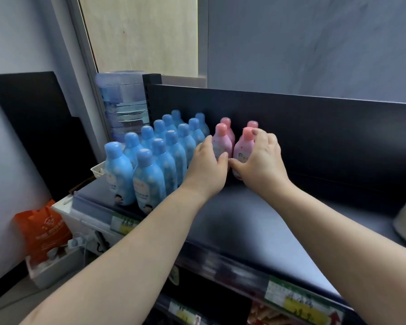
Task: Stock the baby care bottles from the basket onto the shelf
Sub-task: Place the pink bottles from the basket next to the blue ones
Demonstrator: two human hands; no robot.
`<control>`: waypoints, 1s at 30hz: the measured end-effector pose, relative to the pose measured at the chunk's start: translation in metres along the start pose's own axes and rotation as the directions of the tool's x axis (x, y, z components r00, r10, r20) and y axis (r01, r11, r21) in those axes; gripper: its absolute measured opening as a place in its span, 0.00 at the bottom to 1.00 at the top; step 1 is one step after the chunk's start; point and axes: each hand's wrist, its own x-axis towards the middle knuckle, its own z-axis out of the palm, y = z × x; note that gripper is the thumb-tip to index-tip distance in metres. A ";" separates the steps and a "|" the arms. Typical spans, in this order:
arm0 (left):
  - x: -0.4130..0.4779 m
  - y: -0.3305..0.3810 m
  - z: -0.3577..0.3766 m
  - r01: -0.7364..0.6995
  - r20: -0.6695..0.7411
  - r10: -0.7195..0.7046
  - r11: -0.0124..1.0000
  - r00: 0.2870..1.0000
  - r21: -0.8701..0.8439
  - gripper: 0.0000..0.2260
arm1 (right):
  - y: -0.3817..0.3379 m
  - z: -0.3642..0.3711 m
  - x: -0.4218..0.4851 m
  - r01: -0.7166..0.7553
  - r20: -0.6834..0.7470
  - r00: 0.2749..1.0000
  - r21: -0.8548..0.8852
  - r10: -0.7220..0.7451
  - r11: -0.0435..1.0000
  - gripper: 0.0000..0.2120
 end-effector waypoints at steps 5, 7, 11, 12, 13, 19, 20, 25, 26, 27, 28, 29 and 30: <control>-0.066 -0.009 -0.052 -0.283 -0.071 0.284 0.959 0.956 0.021 0.22 | -0.043 -0.009 -0.049 0.173 0.003 0.985 -0.011 -0.173 0.985 0.37; -0.094 -0.018 -0.077 -0.333 -0.113 0.336 0.942 0.935 0.040 0.22 | -0.062 -0.006 -0.073 0.230 0.003 0.973 -0.021 -0.230 0.973 0.36; -0.137 -0.051 -0.125 -0.336 -0.186 0.356 0.933 0.916 0.131 0.22 | -0.100 0.012 -0.123 0.339 0.031 0.941 -0.037 -0.338 0.940 0.36; -0.147 -0.062 -0.136 -0.319 -0.183 0.345 0.934 0.920 0.160 0.23 | -0.109 0.019 -0.135 0.359 0.047 0.933 -0.044 -0.357 0.932 0.36; -0.156 -0.074 -0.146 -0.294 -0.178 0.328 0.936 0.928 0.193 0.24 | -0.117 0.027 -0.146 0.379 0.064 0.925 -0.056 -0.375 0.924 0.36; -0.213 -0.153 -0.192 -0.129 -0.139 0.199 0.908 0.970 0.399 0.24 | -0.154 0.089 -0.206 0.447 0.166 0.890 -0.142 -0.424 0.883 0.35; -0.223 -0.165 -0.198 -0.103 -0.131 0.172 0.903 0.976 0.417 0.24 | -0.158 0.099 -0.215 0.459 0.193 0.883 -0.152 -0.429 0.876 0.35; -0.272 -0.223 -0.219 0.030 -0.082 0.010 0.880 0.997 0.474 0.24 | -0.168 0.155 -0.262 0.507 0.327 0.838 -0.174 -0.436 0.844 0.35; -0.282 -0.235 -0.220 0.057 -0.075 -0.023 0.873 0.997 0.484 0.24 | -0.168 0.165 -0.271 0.511 0.365 0.828 -0.176 -0.426 0.842 0.35; -0.294 -0.248 -0.221 0.085 -0.070 -0.058 0.863 0.996 0.498 0.24 | -0.167 0.175 -0.281 0.513 0.401 0.817 -0.175 -0.415 0.841 0.34; -0.306 -0.260 -0.222 0.110 -0.063 -0.091 0.848 0.994 0.518 0.24 | -0.165 0.185 -0.290 0.510 0.438 0.805 -0.169 -0.400 0.843 0.34; -0.318 -0.271 -0.222 0.133 -0.058 -0.121 0.830 0.991 0.541 0.24 | -0.163 0.195 -0.300 0.502 0.478 0.794 -0.163 -0.377 0.850 0.33; -0.329 -0.281 -0.221 0.158 -0.040 -0.164 0.814 0.986 0.559 0.24 | -0.159 0.204 -0.308 0.496 0.516 0.780 -0.166 -0.353 0.853 0.33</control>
